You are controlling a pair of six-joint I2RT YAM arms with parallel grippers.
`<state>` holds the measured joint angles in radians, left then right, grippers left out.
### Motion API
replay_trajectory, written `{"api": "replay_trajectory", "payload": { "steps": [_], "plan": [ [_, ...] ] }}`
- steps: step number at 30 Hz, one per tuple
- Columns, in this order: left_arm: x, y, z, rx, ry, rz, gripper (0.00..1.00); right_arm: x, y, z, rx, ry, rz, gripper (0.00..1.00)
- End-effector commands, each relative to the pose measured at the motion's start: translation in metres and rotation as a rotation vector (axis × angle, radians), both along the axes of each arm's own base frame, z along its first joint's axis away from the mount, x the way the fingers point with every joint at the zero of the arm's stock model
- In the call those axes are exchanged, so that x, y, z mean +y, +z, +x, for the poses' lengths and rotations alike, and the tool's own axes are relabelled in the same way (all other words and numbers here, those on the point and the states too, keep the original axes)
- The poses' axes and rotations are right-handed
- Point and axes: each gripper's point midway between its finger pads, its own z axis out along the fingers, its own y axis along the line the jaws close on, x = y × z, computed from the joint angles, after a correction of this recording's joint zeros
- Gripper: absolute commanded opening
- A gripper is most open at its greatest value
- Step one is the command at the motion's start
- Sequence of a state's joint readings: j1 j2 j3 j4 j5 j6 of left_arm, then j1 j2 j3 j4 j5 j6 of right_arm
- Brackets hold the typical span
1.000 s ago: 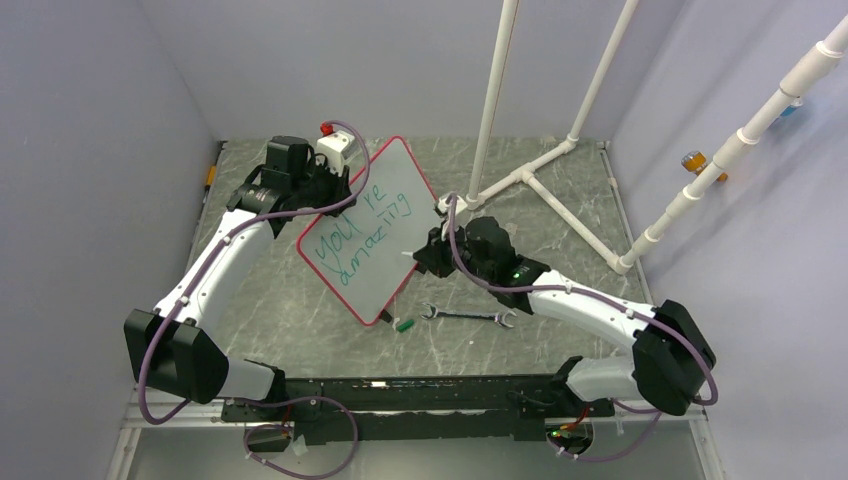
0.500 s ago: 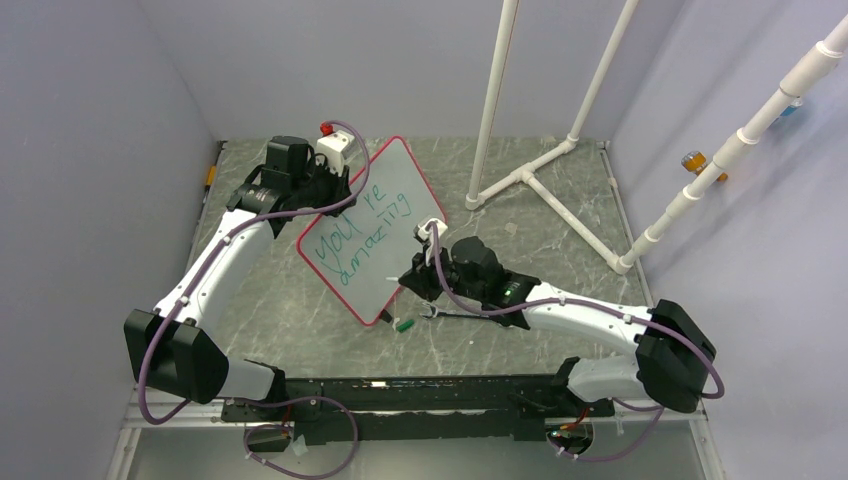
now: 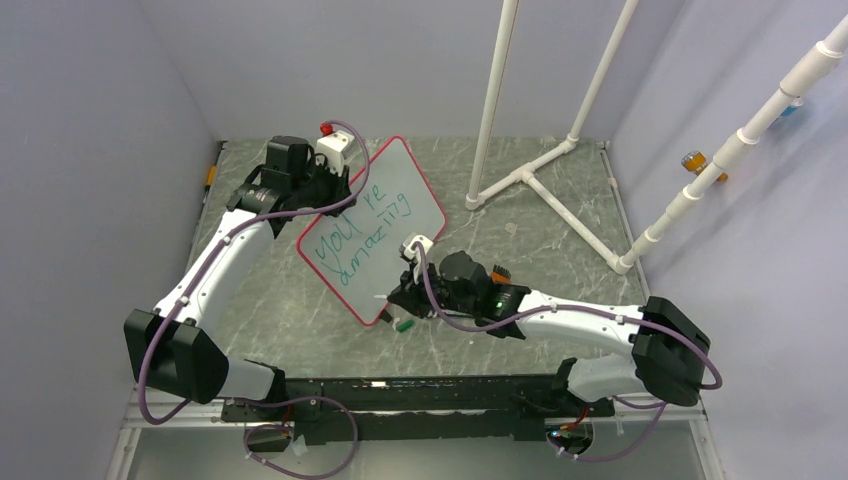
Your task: Write a sentence on the whiteboard
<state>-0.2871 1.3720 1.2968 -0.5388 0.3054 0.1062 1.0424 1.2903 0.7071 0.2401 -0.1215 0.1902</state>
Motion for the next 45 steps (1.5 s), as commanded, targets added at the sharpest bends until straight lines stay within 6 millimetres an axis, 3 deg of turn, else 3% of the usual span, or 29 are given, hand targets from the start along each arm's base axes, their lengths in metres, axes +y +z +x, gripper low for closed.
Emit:
{"api": "replay_trajectory", "payload": {
  "steps": [1,19,45],
  "plan": [
    [0.038,-0.024,0.003,0.013,0.059,0.221,0.0,0.012,0.012,-0.003,-0.047,0.012,0.048,0.0],
    [0.035,-0.022,0.002,0.012,0.049,0.207,0.0,0.036,0.007,-0.02,-0.055,0.068,0.036,0.0],
    [0.033,-0.022,0.002,0.019,0.044,0.204,0.0,0.035,0.01,-0.017,-0.087,0.035,0.053,0.0]
  ]
}}
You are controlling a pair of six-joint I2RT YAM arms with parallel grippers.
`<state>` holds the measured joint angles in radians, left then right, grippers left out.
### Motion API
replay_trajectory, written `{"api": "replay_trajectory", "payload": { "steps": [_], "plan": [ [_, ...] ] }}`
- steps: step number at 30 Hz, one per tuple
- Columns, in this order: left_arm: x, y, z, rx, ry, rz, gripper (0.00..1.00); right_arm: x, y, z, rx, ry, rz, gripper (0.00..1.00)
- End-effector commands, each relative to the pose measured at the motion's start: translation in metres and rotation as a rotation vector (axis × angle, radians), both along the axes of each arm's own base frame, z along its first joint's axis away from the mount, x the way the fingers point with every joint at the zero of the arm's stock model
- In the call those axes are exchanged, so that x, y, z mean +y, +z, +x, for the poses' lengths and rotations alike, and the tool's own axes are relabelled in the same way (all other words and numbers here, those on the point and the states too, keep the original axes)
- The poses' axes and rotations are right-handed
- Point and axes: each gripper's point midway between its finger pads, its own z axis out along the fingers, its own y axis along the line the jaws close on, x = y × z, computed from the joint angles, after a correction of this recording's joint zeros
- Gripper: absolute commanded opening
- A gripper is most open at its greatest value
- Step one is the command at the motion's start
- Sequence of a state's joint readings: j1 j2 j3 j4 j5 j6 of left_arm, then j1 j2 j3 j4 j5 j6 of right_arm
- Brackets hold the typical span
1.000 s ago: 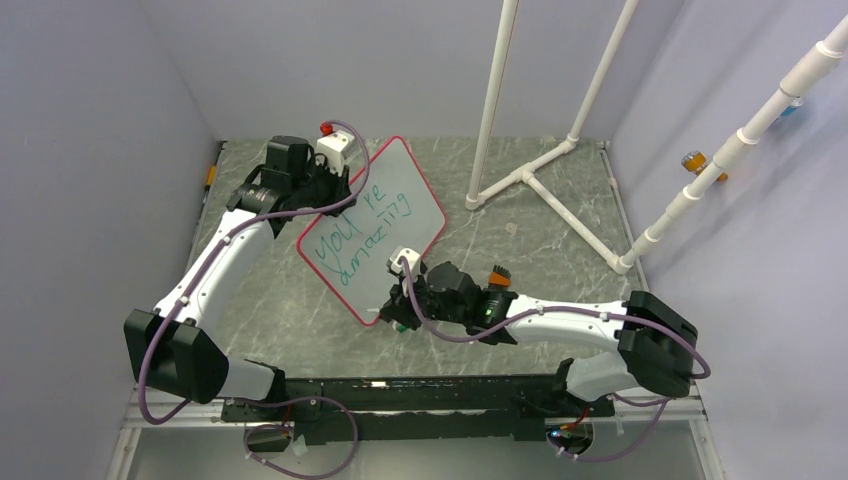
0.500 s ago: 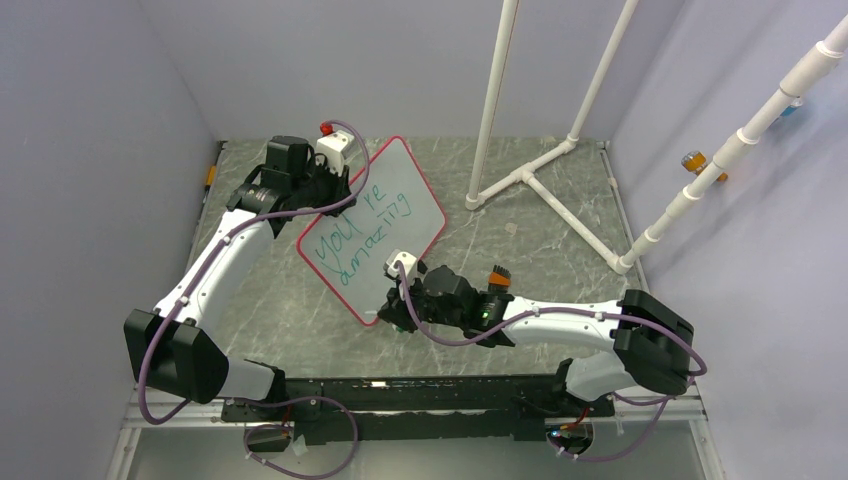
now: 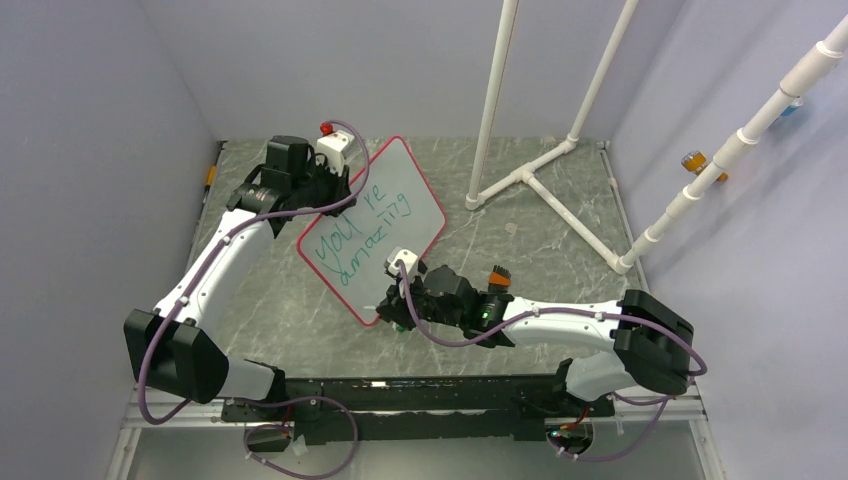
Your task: Write a sentence on the whiteboard
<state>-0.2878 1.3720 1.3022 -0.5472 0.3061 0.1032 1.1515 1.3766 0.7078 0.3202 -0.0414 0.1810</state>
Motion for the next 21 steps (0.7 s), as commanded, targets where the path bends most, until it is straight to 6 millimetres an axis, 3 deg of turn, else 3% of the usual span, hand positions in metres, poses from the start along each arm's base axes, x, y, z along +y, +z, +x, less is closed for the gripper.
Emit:
{"api": "replay_trajectory", "payload": {
  "steps": [1,8,21],
  "plan": [
    [0.033,-0.024,0.003,0.016,0.042,0.206,0.0,0.01,0.026,0.004,-0.054,0.003,0.073,0.0],
    [0.032,-0.023,0.002,0.015,0.04,0.203,0.0,0.015,0.023,0.009,-0.053,-0.015,0.071,0.0],
    [0.033,-0.024,0.002,0.017,0.04,0.21,0.0,0.028,0.005,0.035,-0.066,-0.124,0.044,0.0]
  ]
}}
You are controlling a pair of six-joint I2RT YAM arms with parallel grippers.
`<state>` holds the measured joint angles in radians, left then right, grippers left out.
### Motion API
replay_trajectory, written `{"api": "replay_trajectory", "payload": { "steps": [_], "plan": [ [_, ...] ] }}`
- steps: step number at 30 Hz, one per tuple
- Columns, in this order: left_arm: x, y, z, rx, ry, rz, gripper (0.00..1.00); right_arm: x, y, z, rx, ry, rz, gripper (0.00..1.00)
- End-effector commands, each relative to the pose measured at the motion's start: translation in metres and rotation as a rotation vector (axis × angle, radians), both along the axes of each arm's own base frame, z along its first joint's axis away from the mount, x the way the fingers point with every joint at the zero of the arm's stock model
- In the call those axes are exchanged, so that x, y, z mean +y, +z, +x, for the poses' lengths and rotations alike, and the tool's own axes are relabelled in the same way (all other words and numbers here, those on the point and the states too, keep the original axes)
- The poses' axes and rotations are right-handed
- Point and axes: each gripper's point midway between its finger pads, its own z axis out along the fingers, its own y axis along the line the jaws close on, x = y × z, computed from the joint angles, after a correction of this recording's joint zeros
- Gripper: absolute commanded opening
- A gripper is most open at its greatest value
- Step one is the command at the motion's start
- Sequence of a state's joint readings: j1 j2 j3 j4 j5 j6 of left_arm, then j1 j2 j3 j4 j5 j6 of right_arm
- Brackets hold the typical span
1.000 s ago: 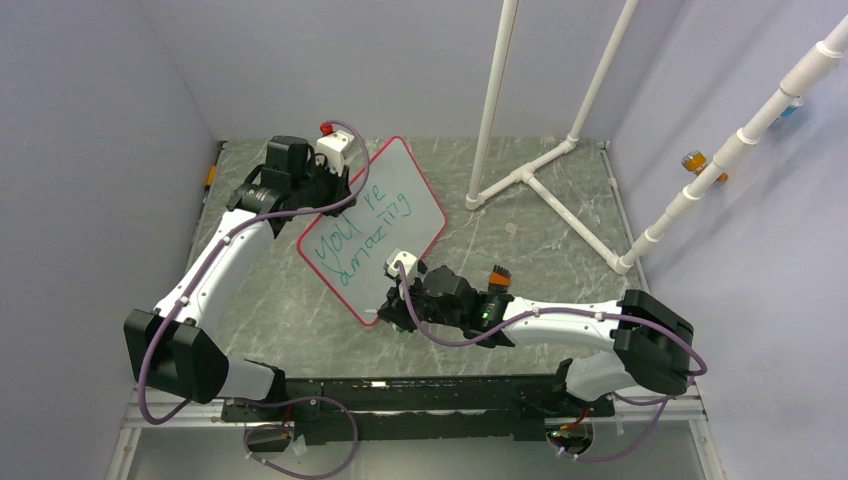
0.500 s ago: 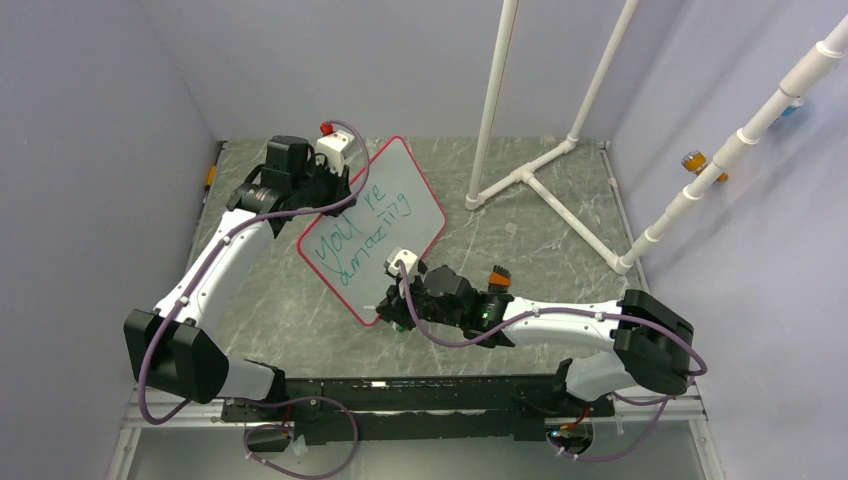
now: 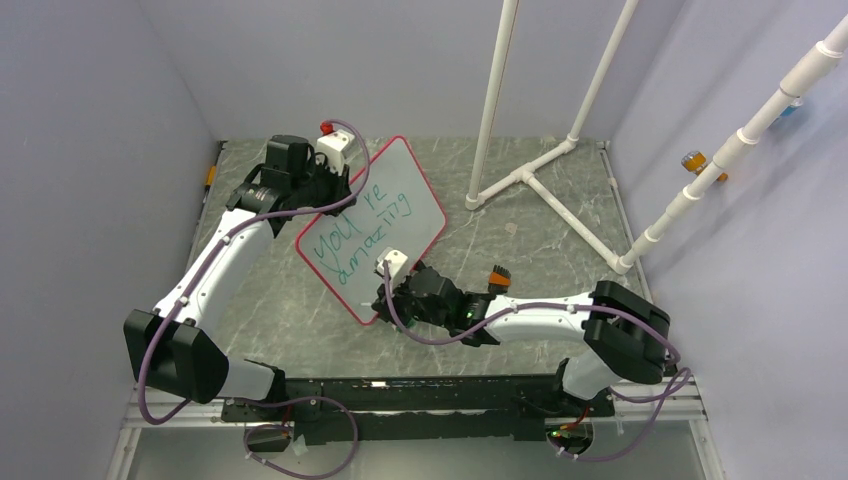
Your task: Write a sentence on the whiteboard
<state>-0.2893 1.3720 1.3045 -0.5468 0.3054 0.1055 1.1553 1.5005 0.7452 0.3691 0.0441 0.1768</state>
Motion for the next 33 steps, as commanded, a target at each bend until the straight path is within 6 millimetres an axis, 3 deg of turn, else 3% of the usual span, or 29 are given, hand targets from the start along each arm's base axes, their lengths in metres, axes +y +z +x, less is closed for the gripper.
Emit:
{"api": "replay_trajectory", "payload": {
  "steps": [1,10,17,33],
  "plan": [
    [0.033,-0.026,0.001,0.021,0.042,0.209,0.0,0.016,0.029,0.018,-0.058,-0.06,0.089,0.0],
    [0.034,-0.026,0.002,0.022,0.044,0.212,0.0,0.008,0.027,0.037,-0.094,-0.158,0.048,0.0],
    [0.034,-0.026,0.002,0.022,0.044,0.213,0.0,0.001,0.039,0.048,-0.121,-0.222,0.042,0.0],
    [0.035,-0.027,0.002,0.02,0.046,0.22,0.0,0.011,0.069,0.019,-0.105,-0.063,0.15,0.0]
  ]
}}
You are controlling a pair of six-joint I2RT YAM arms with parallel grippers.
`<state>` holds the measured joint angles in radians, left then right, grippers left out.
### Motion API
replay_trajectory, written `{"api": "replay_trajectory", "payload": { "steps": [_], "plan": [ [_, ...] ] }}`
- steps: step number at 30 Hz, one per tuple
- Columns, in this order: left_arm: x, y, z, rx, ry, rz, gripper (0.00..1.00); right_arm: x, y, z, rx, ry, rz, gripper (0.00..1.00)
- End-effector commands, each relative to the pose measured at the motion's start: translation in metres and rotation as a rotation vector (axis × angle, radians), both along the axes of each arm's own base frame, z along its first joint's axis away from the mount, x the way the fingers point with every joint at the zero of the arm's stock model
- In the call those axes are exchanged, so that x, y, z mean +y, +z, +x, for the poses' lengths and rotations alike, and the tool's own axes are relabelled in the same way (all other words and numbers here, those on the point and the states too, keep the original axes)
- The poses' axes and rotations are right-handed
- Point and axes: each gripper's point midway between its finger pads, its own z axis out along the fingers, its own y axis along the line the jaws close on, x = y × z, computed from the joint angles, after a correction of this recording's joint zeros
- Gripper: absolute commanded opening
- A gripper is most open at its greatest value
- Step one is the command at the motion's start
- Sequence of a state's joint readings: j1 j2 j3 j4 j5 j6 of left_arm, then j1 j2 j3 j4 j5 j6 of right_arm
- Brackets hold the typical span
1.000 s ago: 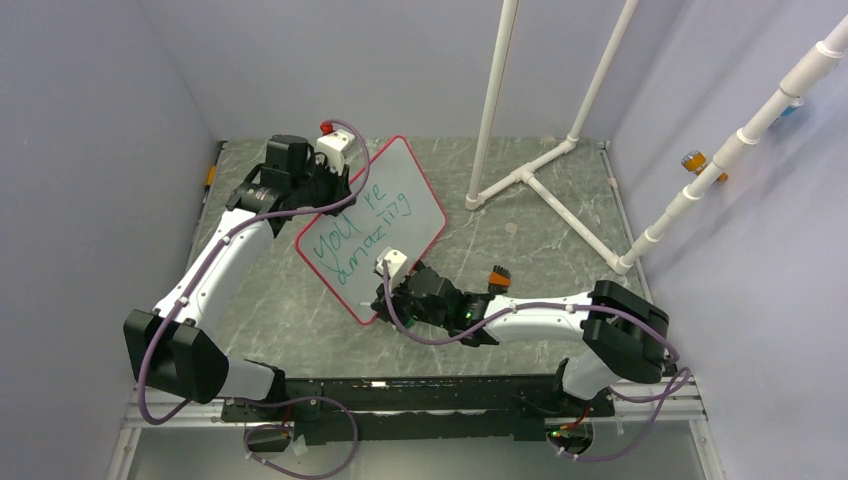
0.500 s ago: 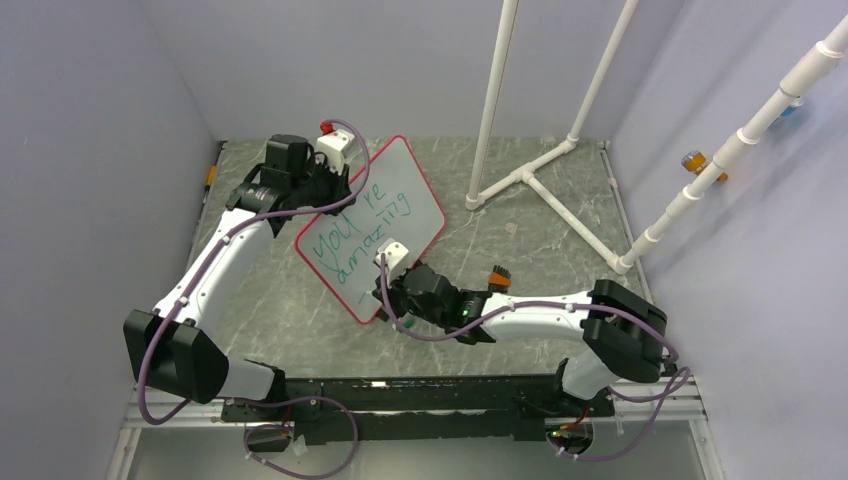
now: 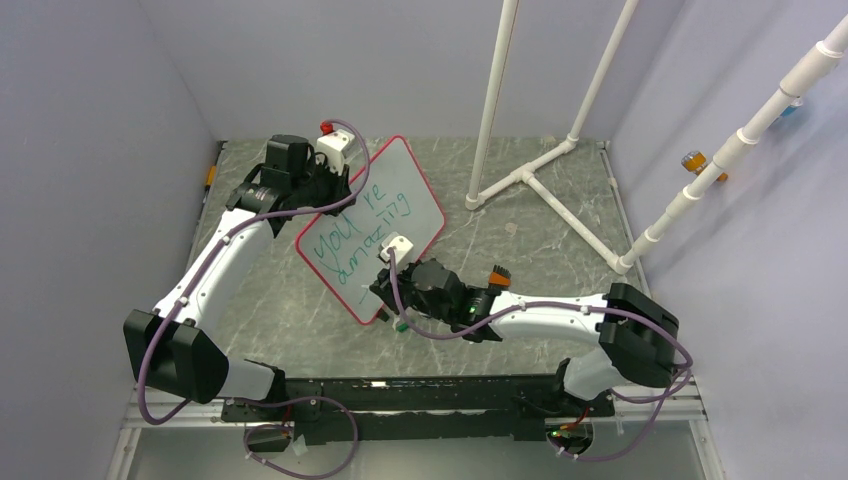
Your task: Write a sentence on the whiteboard
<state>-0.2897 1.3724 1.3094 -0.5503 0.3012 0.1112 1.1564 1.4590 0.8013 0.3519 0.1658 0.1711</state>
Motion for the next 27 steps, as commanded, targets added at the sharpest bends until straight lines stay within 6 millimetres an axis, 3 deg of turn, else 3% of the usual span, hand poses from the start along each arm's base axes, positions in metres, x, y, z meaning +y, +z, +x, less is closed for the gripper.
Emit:
{"api": "replay_trajectory", "payload": {
  "steps": [1,11,27],
  "plan": [
    [0.035,-0.028,0.002,0.024,0.047,0.214,0.0,0.013,0.032,-0.004,-0.036,0.058,0.098,0.0],
    [0.036,-0.028,0.001,0.022,0.049,0.217,0.0,0.023,0.016,0.0,-0.014,0.052,0.07,0.0],
    [0.035,-0.025,0.001,0.015,0.047,0.212,0.0,0.001,-0.023,-0.014,0.054,0.056,0.007,0.0]
  ]
}}
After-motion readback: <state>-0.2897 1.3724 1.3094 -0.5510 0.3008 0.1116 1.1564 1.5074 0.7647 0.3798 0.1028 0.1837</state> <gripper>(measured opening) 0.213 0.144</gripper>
